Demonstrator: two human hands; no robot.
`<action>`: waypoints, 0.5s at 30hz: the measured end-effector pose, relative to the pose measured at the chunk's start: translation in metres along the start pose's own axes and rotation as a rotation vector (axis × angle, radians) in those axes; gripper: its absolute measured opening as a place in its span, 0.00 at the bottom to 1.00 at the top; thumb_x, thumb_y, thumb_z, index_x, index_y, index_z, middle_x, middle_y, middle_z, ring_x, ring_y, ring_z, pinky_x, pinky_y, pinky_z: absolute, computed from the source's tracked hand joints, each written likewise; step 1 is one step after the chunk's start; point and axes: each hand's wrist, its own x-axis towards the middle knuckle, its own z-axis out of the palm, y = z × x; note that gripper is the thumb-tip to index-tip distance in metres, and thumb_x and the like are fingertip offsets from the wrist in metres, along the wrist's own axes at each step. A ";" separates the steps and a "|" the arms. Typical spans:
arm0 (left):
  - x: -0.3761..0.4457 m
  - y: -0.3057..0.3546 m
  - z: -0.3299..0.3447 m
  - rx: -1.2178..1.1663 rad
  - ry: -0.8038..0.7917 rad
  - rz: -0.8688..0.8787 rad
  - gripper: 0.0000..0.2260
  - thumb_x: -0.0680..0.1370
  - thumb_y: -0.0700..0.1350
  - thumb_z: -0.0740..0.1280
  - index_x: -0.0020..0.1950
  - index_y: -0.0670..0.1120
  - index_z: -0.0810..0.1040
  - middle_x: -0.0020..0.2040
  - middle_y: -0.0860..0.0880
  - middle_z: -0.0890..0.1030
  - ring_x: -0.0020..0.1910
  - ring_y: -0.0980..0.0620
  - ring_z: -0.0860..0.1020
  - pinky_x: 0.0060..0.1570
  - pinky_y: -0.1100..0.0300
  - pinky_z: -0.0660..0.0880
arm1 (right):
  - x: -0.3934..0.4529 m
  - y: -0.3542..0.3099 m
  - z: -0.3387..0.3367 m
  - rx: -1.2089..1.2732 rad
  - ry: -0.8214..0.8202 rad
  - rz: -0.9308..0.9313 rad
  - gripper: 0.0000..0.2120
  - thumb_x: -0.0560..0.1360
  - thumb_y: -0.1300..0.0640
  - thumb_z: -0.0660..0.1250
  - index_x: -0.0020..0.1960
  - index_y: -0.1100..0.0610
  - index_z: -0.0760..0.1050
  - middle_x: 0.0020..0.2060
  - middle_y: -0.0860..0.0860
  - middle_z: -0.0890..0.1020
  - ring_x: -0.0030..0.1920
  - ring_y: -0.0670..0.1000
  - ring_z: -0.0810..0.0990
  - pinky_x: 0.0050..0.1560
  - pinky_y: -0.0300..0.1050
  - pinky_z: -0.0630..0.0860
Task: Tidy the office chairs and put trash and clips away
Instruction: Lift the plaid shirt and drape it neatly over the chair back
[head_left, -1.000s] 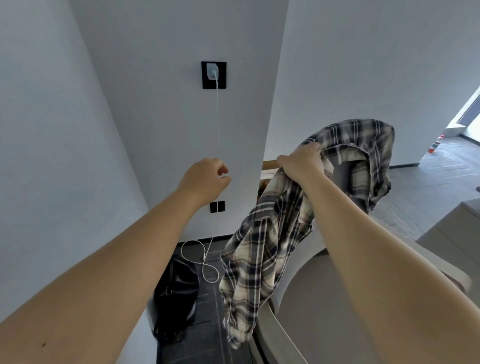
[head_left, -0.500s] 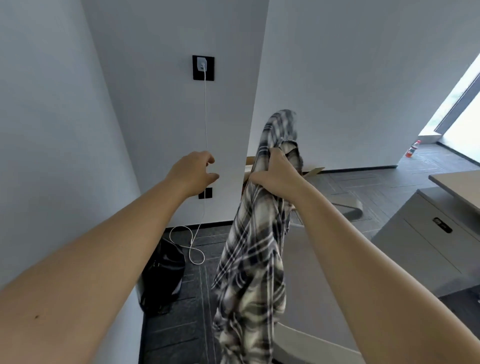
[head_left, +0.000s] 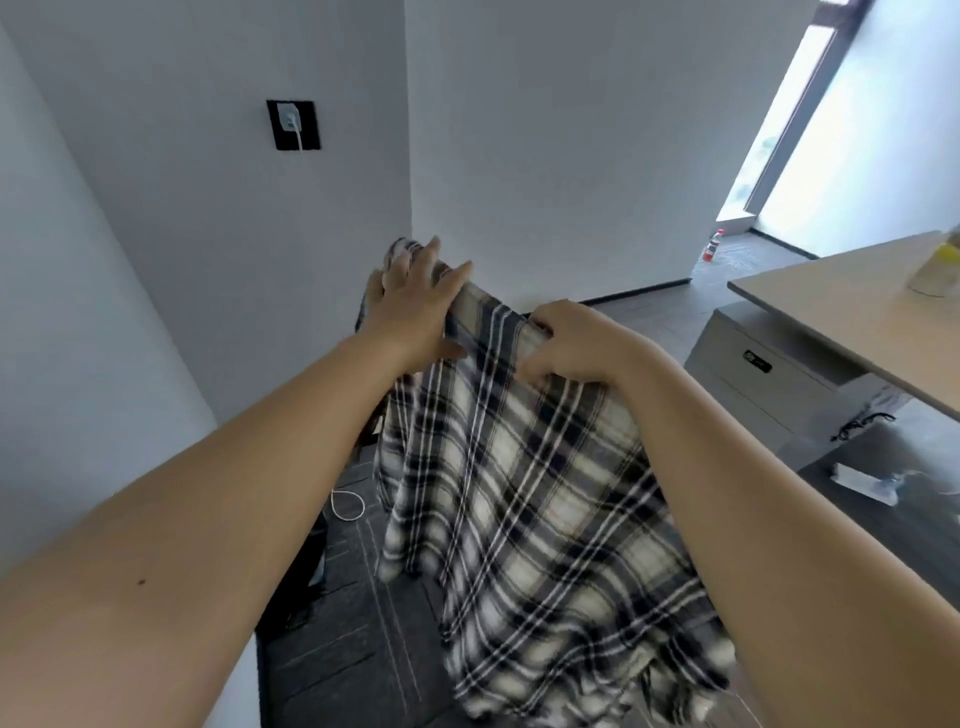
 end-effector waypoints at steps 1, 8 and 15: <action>0.002 0.004 0.002 0.015 0.023 0.050 0.35 0.71 0.55 0.70 0.73 0.51 0.58 0.77 0.44 0.51 0.76 0.40 0.45 0.74 0.38 0.44 | -0.006 0.002 -0.001 -0.036 0.005 0.013 0.28 0.71 0.60 0.69 0.69 0.60 0.65 0.64 0.57 0.74 0.61 0.59 0.74 0.54 0.48 0.72; -0.001 0.031 0.001 -0.024 0.073 0.325 0.29 0.64 0.59 0.73 0.54 0.40 0.72 0.51 0.43 0.76 0.53 0.45 0.72 0.56 0.52 0.67 | -0.043 0.023 0.020 -0.396 0.431 0.190 0.14 0.70 0.48 0.70 0.47 0.57 0.72 0.40 0.52 0.74 0.39 0.53 0.71 0.34 0.40 0.64; -0.022 0.060 0.016 -0.092 0.140 0.341 0.29 0.63 0.60 0.73 0.50 0.38 0.73 0.45 0.44 0.74 0.49 0.47 0.70 0.58 0.51 0.63 | -0.074 0.054 0.021 -0.349 0.564 0.194 0.24 0.66 0.43 0.73 0.51 0.60 0.73 0.49 0.55 0.81 0.44 0.53 0.75 0.42 0.43 0.64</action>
